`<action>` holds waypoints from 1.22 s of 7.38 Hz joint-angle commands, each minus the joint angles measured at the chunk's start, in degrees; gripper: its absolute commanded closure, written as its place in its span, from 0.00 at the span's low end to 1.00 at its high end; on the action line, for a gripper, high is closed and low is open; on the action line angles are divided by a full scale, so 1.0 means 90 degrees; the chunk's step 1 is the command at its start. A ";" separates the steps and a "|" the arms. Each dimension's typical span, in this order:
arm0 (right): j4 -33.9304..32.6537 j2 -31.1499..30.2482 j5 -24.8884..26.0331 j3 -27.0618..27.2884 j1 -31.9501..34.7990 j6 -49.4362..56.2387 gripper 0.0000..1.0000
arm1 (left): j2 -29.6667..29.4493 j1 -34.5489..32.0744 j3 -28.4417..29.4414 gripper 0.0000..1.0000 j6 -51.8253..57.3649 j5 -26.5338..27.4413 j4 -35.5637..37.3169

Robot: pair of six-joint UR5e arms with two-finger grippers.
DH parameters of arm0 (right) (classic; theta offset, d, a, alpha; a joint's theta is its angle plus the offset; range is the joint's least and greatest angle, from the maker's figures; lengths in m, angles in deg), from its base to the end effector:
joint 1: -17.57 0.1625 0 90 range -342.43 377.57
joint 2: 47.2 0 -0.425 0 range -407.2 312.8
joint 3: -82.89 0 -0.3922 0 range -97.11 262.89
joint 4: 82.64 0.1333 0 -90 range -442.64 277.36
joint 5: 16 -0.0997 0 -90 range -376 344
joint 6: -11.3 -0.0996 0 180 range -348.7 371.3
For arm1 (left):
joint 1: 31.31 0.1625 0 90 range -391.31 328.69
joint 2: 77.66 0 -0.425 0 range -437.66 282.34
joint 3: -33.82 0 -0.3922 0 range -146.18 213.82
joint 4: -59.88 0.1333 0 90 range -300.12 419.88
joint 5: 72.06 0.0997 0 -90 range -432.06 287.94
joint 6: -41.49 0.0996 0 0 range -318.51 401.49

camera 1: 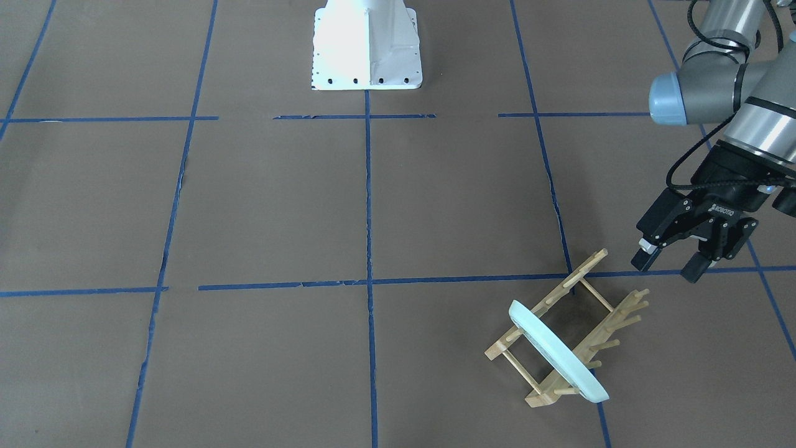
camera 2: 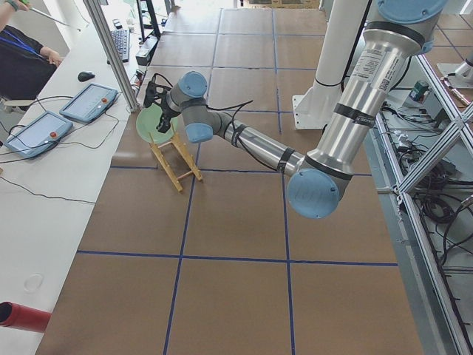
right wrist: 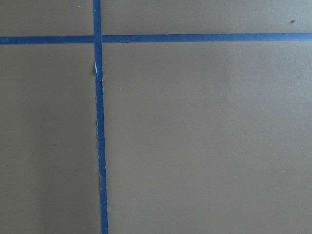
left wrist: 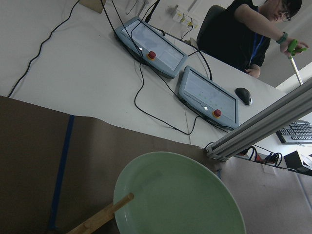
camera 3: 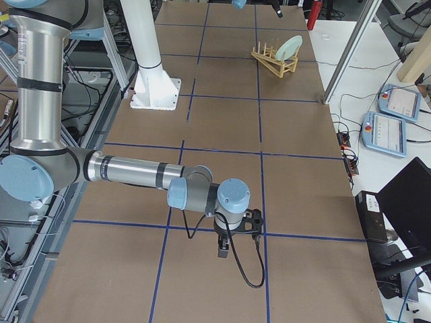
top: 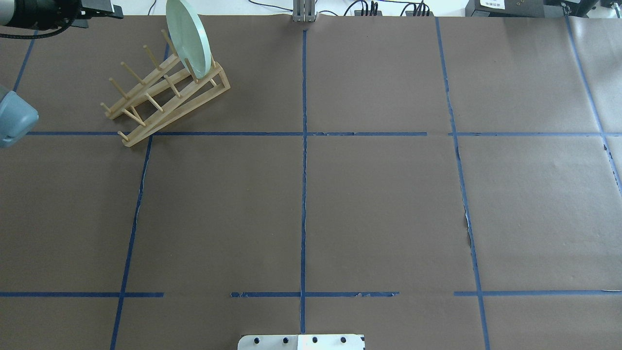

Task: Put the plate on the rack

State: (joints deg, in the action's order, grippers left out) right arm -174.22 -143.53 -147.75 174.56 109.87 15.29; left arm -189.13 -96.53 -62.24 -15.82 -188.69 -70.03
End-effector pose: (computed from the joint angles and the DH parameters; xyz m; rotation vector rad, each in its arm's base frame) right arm 0.0844 -0.4320 0.7015 -0.0639 -0.7325 0.0115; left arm 0.1810 -0.6035 0.3188 0.6013 1.0658 -0.2220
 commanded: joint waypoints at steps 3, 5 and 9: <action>-0.0010 0.0000 0.0000 0.0000 -0.0003 -0.0004 0.00 | 0.0742 -0.0759 -0.0860 0.00 0.4045 -0.0030 0.2637; 0.0000 0.0000 0.0000 0.0000 -0.0003 -0.0004 0.00 | 0.1134 -0.1402 -0.0325 0.00 0.5261 -0.0534 0.2920; 0.0000 0.0000 0.0000 0.0000 -0.0003 -0.0004 0.00 | 0.2442 -0.2486 0.0700 0.00 0.6765 -0.1173 0.2891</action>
State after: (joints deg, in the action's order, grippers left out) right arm -174.22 -143.53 -147.75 174.56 109.85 15.26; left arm -170.34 -115.09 -59.52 40.27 -198.70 -44.05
